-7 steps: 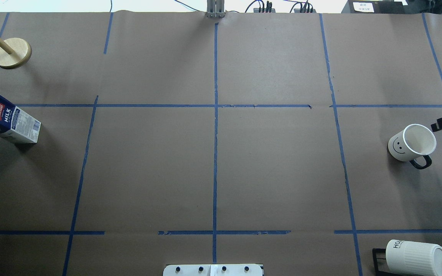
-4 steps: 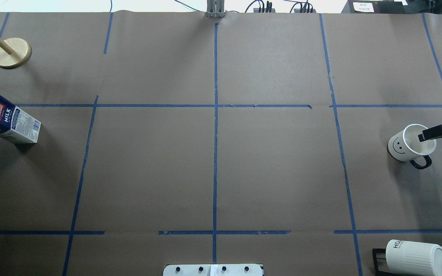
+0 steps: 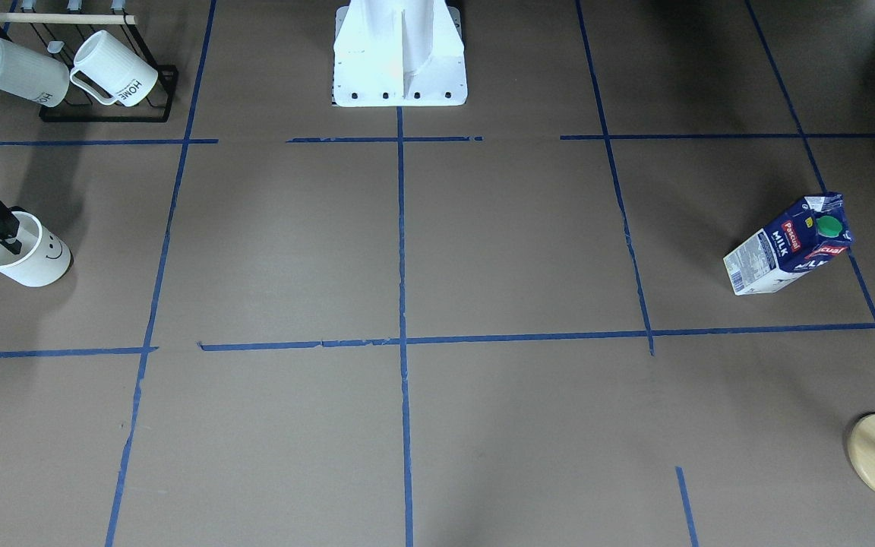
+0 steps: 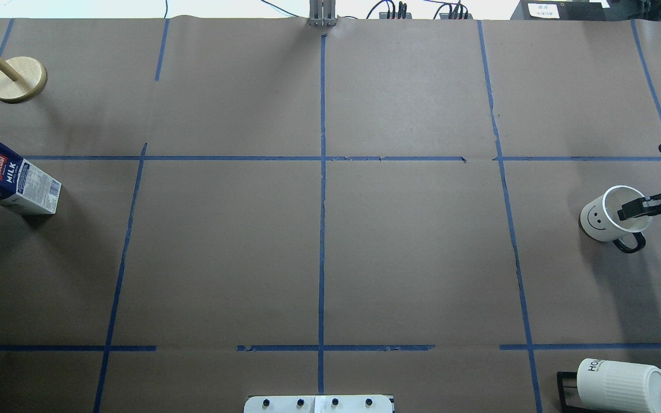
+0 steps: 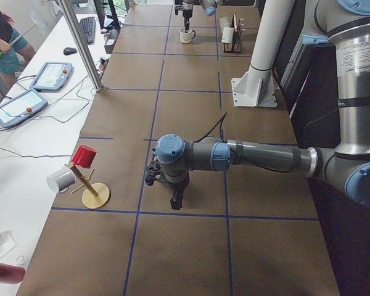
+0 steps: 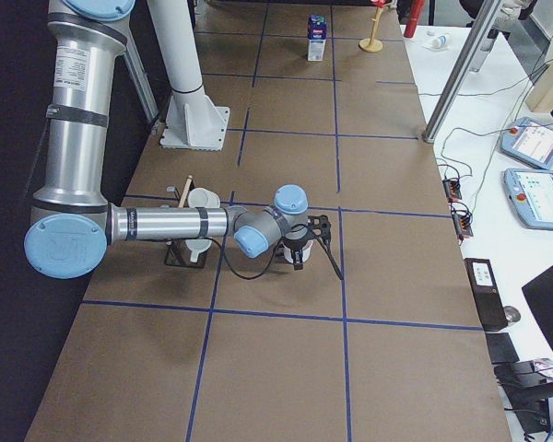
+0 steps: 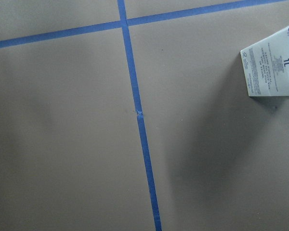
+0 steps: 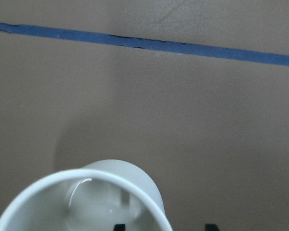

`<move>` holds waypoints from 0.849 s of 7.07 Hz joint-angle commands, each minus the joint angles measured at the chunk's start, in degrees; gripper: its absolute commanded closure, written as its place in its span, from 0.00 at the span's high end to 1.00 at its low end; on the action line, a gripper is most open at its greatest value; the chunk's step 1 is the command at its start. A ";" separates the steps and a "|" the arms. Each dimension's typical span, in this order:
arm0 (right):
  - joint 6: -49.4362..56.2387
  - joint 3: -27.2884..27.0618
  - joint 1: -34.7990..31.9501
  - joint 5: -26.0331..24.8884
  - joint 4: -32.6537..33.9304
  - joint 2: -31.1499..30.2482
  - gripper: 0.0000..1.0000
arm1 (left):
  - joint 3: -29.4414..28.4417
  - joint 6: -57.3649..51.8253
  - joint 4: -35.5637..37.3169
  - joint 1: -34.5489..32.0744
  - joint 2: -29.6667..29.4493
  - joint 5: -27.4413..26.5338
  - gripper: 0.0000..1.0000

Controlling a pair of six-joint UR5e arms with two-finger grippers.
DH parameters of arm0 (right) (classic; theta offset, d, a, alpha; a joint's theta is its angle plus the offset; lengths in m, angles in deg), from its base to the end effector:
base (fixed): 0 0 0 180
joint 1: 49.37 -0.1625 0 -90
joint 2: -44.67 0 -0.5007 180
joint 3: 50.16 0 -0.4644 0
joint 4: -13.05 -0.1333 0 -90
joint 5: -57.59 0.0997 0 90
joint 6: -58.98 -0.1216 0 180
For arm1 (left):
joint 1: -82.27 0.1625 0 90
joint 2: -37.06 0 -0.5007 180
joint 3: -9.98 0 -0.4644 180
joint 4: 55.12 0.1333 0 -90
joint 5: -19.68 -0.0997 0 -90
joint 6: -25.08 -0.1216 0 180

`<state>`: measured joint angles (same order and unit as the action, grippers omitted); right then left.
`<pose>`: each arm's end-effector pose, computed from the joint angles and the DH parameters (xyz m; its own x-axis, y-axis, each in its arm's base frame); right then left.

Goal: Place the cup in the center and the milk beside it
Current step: 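Lower the right gripper onto the rim of the white mug, then carry the white mug with the right gripper to the table center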

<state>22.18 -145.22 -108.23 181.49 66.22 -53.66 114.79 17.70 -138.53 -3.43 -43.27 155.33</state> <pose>-0.2180 -0.4875 0.7134 0.6993 -0.1278 0.7033 0.0150 0.9863 0.1642 -0.0105 -0.4781 0.7020 0.6830 0.1621 -0.7122 -0.1640 0.9842 0.0667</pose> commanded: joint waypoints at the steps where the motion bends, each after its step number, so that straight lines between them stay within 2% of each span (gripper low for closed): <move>1: -0.11 -0.30 0.15 0.55 0.00 0.68 0.04 | -0.04 0.00 0.00 0.00 0.00 0.06 1.00; 2: -0.29 -1.78 0.15 0.91 1.39 1.56 0.00 | 0.05 0.00 0.00 0.00 0.00 0.06 1.00; 3: -1.07 -3.28 0.06 2.48 7.93 5.48 0.00 | 0.22 0.00 0.00 0.00 0.00 0.06 1.00; 4: -2.21 -6.69 0.06 2.32 19.31 11.35 0.00 | 0.40 0.00 0.00 0.00 0.00 0.06 1.00; 5: -4.14 -7.33 0.84 2.06 28.30 19.15 0.00 | 0.49 0.00 -0.09 0.00 -0.09 0.06 1.00; 6: -9.90 -6.38 5.29 1.71 32.74 26.54 0.00 | 0.58 0.00 -0.09 0.00 -0.09 0.06 1.00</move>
<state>17.40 -151.61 -106.52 183.50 90.97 -36.15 115.24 17.70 -138.58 -3.43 -43.32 155.38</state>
